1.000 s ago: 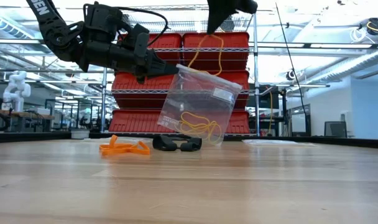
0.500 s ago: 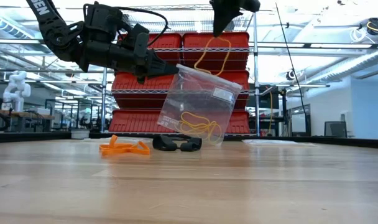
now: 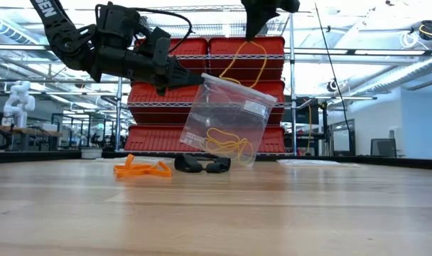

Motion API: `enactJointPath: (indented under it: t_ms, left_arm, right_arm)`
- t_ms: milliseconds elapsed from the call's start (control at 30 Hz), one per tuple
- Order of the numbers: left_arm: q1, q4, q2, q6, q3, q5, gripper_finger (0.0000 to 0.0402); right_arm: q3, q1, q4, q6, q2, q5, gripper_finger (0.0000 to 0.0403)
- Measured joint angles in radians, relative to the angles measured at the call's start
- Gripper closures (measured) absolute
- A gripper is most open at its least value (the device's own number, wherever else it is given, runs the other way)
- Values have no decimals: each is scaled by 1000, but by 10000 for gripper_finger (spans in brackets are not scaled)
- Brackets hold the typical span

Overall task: Sort rubber bands
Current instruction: Put the left yellow rubber band into the middle transparent zip bag

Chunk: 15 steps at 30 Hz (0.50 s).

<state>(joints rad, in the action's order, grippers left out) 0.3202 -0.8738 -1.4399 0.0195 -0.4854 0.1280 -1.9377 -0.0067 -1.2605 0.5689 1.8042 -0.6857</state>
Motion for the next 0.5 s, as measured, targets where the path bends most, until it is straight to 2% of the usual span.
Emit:
enactJointPath:
  t_ms: [300, 500]
  left_arm:
    - [0, 0, 0, 0, 0, 0, 401]
    - [0, 0, 0, 0, 0, 2, 401]
  right_arm:
    - [0, 33, -23, 40, 5, 2, 403]
    - [5, 38, -4, -46, 55, 45, 403]
